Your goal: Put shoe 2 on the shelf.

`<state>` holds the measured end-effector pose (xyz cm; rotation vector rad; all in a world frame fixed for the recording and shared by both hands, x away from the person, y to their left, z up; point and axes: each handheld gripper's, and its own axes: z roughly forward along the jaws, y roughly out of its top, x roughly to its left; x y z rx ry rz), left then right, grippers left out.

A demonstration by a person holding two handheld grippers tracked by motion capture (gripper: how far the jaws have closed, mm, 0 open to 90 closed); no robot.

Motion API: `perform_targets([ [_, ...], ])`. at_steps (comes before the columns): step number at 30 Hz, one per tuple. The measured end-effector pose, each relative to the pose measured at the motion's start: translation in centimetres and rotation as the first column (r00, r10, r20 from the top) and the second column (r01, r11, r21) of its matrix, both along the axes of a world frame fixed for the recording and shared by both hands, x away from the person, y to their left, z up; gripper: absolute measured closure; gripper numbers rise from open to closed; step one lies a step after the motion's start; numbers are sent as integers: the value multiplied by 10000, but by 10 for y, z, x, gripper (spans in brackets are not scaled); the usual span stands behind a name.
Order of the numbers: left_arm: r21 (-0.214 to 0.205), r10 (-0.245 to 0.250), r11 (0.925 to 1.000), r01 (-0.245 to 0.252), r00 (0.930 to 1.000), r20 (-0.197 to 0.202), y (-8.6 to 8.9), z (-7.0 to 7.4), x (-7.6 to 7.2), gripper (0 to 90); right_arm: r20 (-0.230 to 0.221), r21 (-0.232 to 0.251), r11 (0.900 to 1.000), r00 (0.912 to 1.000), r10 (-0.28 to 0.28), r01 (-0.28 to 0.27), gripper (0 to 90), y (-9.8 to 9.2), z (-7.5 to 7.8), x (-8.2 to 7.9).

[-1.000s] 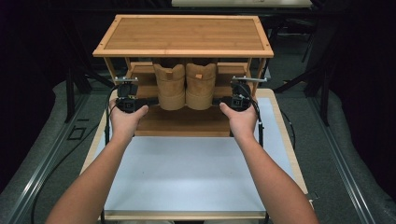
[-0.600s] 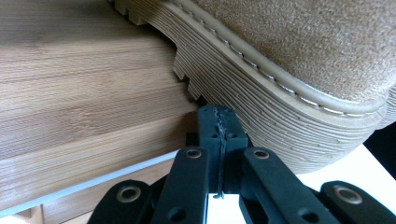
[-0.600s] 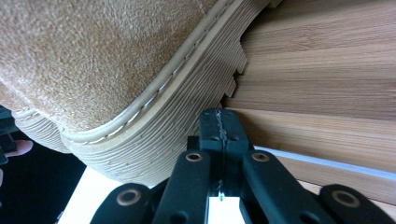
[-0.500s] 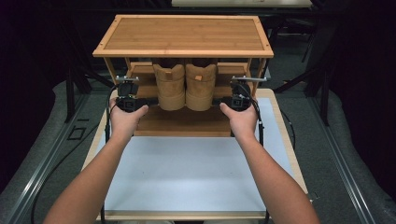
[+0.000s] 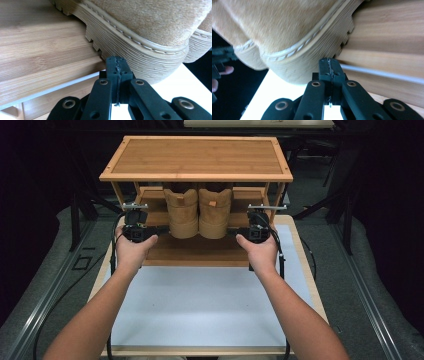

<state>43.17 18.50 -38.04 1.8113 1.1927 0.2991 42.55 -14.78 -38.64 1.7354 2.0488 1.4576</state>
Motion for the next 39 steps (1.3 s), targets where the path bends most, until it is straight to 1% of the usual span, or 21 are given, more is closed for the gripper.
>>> perform_targets([
  [1, -41, 49, 10000, -49, 10000, -64, 0, 0, 0, 900, -73, -74, 9999, 9999, 80, -80, 900, 0, 0, -2],
  [2, -112, 105, 9999, -106, 9999, -108, 0, 1, 1, 900, -19, -105, 9999, 10000, 9, -9, 900, 1, 0, -2],
  [5, -129, 155, 9998, -156, 9998, -84, -1, 1, 2, 900, -86, 44, 10000, 9999, -79, 79, 900, 1, 1, -1],
  [8, -162, 303, 9994, -305, 9995, -87, -1, 0, 3, 900, -65, 25, 9999, 9999, -137, 137, 900, 1, 1, -1],
  [9, -258, 373, 9990, -376, 9992, -115, -1, -1, 5, 900, -68, 6, 9999, 9999, -136, 136, 900, 1, 1, -1],
  [13, -380, 570, 9976, -575, 9983, -127, -2, -3, 8, 900, -13, 86, 9997, 9998, -217, 217, 900, 2, 0, 1],
  [16, -293, 503, 9983, -505, 9987, -87, -1, -3, 9, 900, 35, 16, 9991, 9991, -422, 421, 900, 0, -1, 4],
  [17, -353, 463, 9983, -466, 9989, -87, -1, -4, 9, 900, -39, 183, 9988, 9990, -447, 448, 900, 0, -2, 6],
  [19, -399, 352, 9986, -357, 9993, -135, 1, -4, 10, 900, -70, 312, 9988, 9993, -371, 373, 900, -1, -3, 7],
  [20, -392, 348, 9986, -354, 9993, -154, 1, -3, 10, 900, 3, 257, 9991, 9995, -327, 327, 900, -1, -3, 7],
  [22, -303, 307, 9991, -311, 9994, -133, 1, -3, 10, 900, -27, 161, 9994, 9995, -308, 308, 900, -1, -2, 7],
  [24, -243, 281, 9993, -285, 9995, -151, 1, -2, 10, 900, -110, 127, 9998, 9998, -150, 152, 900, -3, 0, 6],
  [25, -247, 262, 9993, -264, 9996, -90, 2, -1, 8, 900, 28, 168, 9996, 9998, -210, 209, 900, -2, 0, 6],
  [27, -309, 245, 9992, -246, 9997, -28, 3, 1, 6, 900, 62, 58, 9999, 9999, -101, 101, 900, -2, 4, 4],
  [28, -333, 227, 9992, -228, 9997, -18, 4, 3, 5, 900, 198, 80, 9999, 9997, -134, 132, 900, -1, 4, 3],
  [29, -362, 214, 9991, -214, 9998, -3, 5, 5, 3, 900, 156, 9, 10000, 9999, 13, -13, 900, -2, 6, 2],
  [31, -249, 174, 9995, -171, 9998, 109, 7, 10, 0, 900, 211, -112, 9999, 9998, 18, -16, 900, -3, 9, -2],
  [32, -253, 141, 9996, -137, 9998, 128, 9, 13, -2, 900, 386, -167, 9999, 9993, -14, 20, 900, -3, 11, -4],
  [34, -142, 89, 9999, -87, 9998, 191, 12, 19, -6, 900, 549, -271, 9996, 9985, 43, -28, 900, -4, 16, -7],
  [36, -23, 72, 10000, -72, 9996, 286, 16, 26, -11, 900, 567, -356, 9993, 9983, 151, -131, 900, -8, 21, -12],
  [39, 108, -9, 9999, 6, 9996, 268, 23, 33, -17, 899, 637, -363, 9992, 9978, 180, -157, 900, -12, 26, -16],
])
